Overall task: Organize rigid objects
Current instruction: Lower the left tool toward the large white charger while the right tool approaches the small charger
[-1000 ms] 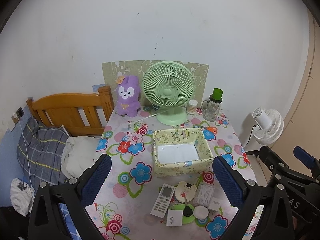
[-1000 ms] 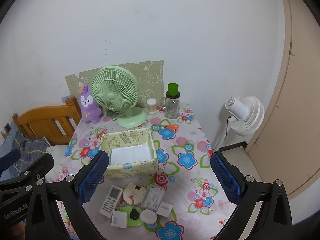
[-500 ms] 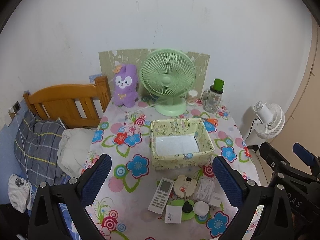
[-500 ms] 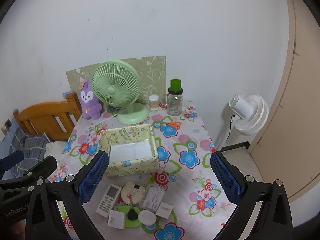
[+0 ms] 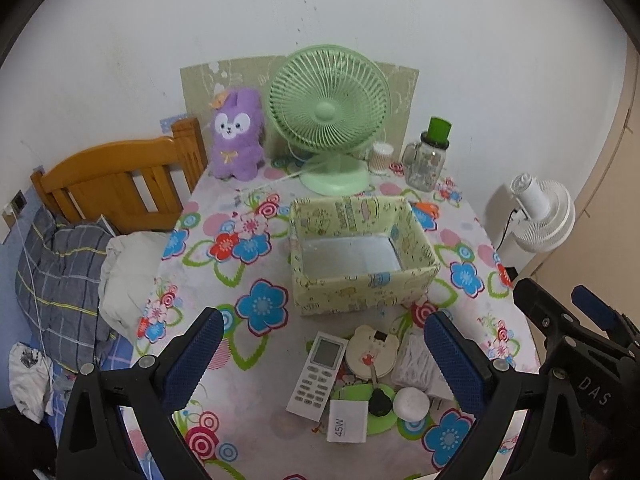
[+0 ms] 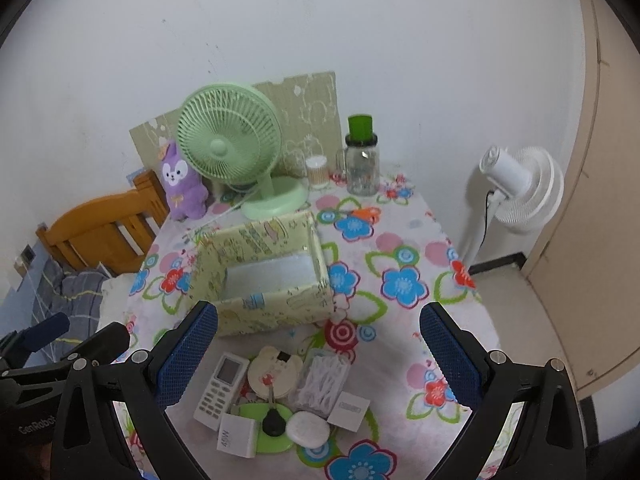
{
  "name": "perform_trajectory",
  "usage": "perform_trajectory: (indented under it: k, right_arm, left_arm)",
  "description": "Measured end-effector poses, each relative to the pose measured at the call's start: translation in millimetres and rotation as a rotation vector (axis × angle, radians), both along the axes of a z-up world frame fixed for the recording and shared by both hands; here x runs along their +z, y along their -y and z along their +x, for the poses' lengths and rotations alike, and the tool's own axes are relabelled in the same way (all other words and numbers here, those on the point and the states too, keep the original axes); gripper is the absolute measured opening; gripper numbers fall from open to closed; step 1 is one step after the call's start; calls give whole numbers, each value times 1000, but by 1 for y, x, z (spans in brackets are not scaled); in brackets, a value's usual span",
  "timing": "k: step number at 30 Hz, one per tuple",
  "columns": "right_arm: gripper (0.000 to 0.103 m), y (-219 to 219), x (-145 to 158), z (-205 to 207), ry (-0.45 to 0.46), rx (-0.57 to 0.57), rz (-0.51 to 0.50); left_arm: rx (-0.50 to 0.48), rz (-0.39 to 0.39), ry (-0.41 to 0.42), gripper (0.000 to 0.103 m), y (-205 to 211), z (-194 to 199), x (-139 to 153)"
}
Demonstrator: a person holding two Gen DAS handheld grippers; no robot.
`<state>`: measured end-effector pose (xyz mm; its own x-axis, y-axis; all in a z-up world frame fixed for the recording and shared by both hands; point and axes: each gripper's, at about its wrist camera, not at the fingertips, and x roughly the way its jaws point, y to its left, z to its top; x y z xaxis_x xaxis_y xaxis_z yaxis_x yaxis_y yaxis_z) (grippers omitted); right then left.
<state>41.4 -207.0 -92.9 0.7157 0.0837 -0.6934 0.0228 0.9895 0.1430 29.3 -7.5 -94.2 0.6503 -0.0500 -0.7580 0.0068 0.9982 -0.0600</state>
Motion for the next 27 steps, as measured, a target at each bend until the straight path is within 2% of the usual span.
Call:
perform_trajectory:
  k: [5, 13, 20, 27]
  right_arm:
    - [102, 1, -29, 4, -28, -5, -23]
    - [100, -4, -69, 9, -34, 37, -118]
    - [100, -5, -102, 11, -70, 63, -146]
    - [100, -9, -129, 6, -90, 90, -127]
  left_arm:
    - [-11, 3, -31, 101, 4, 7, -28]
    - [-24, -1, -132, 100, 9, 13, -78]
    - [-29, 17, -186, 99, 12, 8, -115]
    - [-47, 14, -226, 96, 16, 2, -143]
